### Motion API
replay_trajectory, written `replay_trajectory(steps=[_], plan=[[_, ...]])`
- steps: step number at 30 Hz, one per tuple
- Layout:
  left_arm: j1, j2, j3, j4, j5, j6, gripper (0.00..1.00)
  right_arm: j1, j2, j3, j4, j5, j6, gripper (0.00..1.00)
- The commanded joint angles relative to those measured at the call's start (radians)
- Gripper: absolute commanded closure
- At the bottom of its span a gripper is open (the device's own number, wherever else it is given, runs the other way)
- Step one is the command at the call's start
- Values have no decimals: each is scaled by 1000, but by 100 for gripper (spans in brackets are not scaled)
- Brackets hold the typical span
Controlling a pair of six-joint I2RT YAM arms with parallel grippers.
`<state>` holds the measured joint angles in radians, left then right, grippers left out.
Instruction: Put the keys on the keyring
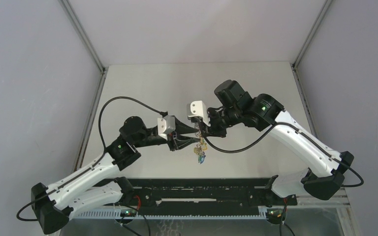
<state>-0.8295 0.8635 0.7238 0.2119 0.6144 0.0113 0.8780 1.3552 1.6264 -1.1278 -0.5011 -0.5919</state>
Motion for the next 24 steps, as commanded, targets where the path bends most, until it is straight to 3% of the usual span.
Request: replay_trajectory(steps=[1, 14, 20, 24], plan=[[6, 20, 34, 26, 33, 7, 61, 10, -21, 43, 31, 5, -13, 100], [7, 38, 40, -4, 28, 21, 72, 16, -34, 42, 43, 9, -14, 100], [7, 47, 46, -10, 36, 22, 82, 21, -40, 40, 46, 9, -17, 100], [6, 46, 54, -25, 35, 26, 96, 21, -42, 37, 46, 6, -20, 100]])
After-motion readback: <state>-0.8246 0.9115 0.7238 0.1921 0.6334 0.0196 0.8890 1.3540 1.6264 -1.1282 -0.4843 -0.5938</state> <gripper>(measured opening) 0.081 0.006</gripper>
